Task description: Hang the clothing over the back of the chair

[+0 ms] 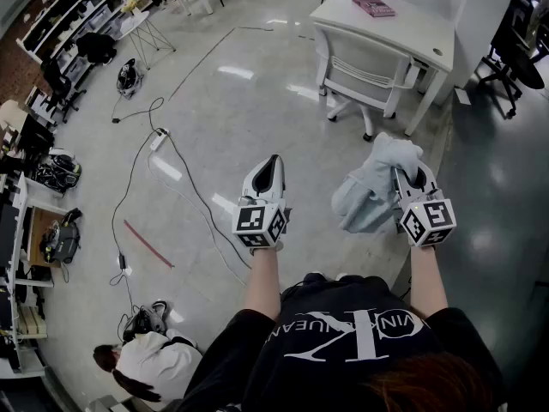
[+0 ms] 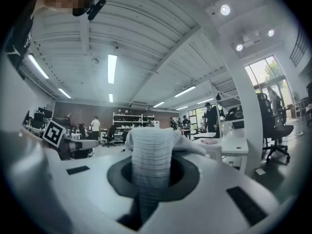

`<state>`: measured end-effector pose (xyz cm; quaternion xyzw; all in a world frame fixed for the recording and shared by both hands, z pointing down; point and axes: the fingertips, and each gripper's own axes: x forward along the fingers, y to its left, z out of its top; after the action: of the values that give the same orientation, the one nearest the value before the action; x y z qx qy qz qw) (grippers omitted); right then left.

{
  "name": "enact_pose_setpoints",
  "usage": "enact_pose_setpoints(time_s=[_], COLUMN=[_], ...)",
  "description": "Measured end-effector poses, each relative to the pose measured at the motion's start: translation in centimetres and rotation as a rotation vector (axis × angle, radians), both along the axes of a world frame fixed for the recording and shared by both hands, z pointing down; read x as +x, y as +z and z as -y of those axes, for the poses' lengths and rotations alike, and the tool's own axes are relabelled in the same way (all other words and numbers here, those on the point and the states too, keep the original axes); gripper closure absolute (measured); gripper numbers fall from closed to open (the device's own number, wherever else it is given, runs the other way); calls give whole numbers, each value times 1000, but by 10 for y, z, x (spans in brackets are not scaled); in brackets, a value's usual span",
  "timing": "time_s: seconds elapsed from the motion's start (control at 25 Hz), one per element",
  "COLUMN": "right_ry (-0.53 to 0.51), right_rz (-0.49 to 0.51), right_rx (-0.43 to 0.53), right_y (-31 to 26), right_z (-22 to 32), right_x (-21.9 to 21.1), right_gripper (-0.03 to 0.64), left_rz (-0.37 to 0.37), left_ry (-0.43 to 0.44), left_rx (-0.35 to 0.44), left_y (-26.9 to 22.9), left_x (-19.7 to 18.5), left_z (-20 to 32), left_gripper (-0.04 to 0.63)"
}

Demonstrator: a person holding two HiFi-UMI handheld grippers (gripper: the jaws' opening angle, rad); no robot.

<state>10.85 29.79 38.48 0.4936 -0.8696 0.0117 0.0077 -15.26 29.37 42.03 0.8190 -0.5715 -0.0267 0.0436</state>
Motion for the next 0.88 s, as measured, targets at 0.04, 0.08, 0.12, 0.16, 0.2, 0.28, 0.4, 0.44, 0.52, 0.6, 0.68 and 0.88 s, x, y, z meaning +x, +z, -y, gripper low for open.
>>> enact_pose_setpoints(time_s=[0.04,0.08,0.12,0.16,0.2,0.28,0.4,0.44,0.52,0.6,0.68,0.88], right_ry=[8,14,20,25,29,40,60,66,76,84,89,107], right_rz=[1,2,2,1,-1,-5,-4,-3,-2,-1,1,15], right_rx=[-3,-5,-6,-6,-6,-6,-6,-6,-6,-8,-6,24], right_y=[0,0,0,0,1,0,-2,-2,-1,0,0,-6], right_z=[0,-1,-1,-1,-1,0,3,3,4,5,7,9], right_x=[0,0,0,0,1,3,7,8,9,9,7,-6], right_gripper=[581,581,581,581,581,581,581,581,581,581,581,581], left_rz=[-3,-5,-6,-6,-4,4,8,8,10,12,11,6], left_ry=[1,3,4,7,11,20,24,25,32,40,44,49], left_rx=[1,3,4,6,7,6,8,8,9,9,9,9], left_y=[-1,-2,-2,-2,-1,-2,-4,-4,-4,-3,-1,0], left_x=[-1,-2,-3,-3,-3,-2,-2,-2,-2,-2,-5,-23], left_z=[0,0,0,1,2,5,11,12,13,14,15,15], left_gripper=[584,584,584,584,584,584,584,584,584,584,584,584])
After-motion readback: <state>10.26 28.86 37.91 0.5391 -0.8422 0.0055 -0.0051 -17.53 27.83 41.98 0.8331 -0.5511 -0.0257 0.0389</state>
